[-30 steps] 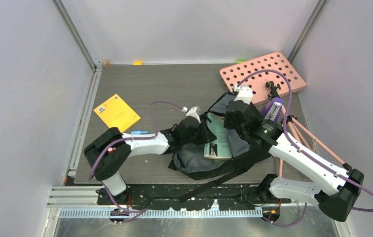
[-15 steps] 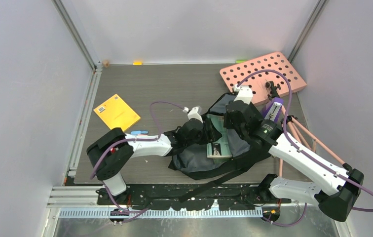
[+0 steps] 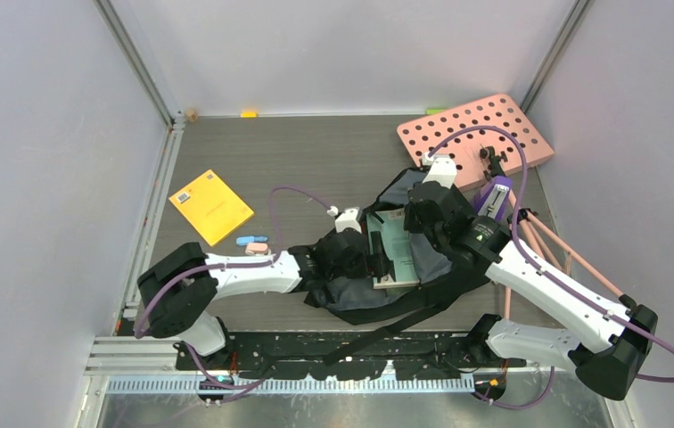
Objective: Pack the student bag
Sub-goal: Place the book in the student bag.
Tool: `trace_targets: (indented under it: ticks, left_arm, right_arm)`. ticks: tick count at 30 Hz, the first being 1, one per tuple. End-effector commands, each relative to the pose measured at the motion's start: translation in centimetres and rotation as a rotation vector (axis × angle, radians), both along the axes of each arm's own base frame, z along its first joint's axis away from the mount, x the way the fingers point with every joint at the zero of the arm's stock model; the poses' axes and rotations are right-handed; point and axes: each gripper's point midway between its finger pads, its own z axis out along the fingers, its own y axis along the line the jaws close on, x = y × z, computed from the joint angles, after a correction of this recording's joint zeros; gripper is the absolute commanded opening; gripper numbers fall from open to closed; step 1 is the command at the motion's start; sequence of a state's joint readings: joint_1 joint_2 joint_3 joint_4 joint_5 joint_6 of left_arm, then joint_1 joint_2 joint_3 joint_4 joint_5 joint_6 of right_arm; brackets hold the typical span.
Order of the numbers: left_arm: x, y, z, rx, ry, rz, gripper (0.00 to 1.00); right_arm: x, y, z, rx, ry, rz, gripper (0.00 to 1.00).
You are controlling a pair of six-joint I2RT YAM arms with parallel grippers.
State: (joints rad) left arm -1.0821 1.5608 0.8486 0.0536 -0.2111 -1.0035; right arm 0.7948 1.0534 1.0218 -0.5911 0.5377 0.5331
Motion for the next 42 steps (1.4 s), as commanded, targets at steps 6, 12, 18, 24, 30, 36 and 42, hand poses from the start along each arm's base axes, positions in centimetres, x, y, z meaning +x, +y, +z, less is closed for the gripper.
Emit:
trace_targets:
  ticks: [6, 12, 18, 24, 30, 36, 42]
  left_arm:
    - [-2.0, -1.9, 1.4, -0.01, -0.021, -0.08, 0.56]
    - [-1.5, -4.5, 2.2, -0.09, -0.045, -0.105, 0.36]
    - [-0.4, -7.5, 2.8, -0.115, -0.076, -0.138, 0.32]
    - [-0.1, -8.4, 2.3, -0.108, -0.088, -0.157, 0.32]
    - [0.2, -6.6, 2.6, -0.075, -0.131, -0.135, 0.35]
    - [0.5, -2.3, 4.4, 0.045, -0.233, -0.113, 0.71]
    - [0.0, 1.5, 5.9, 0.105, -0.326, -0.19, 0.87]
  right_arm:
    - [1.4, 1.0, 5.5, 0.177, -0.159, -0.035, 0.0]
    - [1.4, 1.0, 5.3, 0.174, -0.155, -0.035, 0.0]
    - [1.3, 0.9, 5.3, 0.173, -0.156, -0.034, 0.0]
    - [1.3, 0.8, 5.2, 0.169, -0.155, -0.038, 0.0]
    - [1.2, 0.6, 5.4, 0.169, -0.163, -0.044, 0.0]
    - [1.3, 0.5, 5.7, 0.167, -0.171, -0.045, 0.0]
    - [1.4, 0.6, 5.9, 0.166, -0.176, -0.042, 0.0]
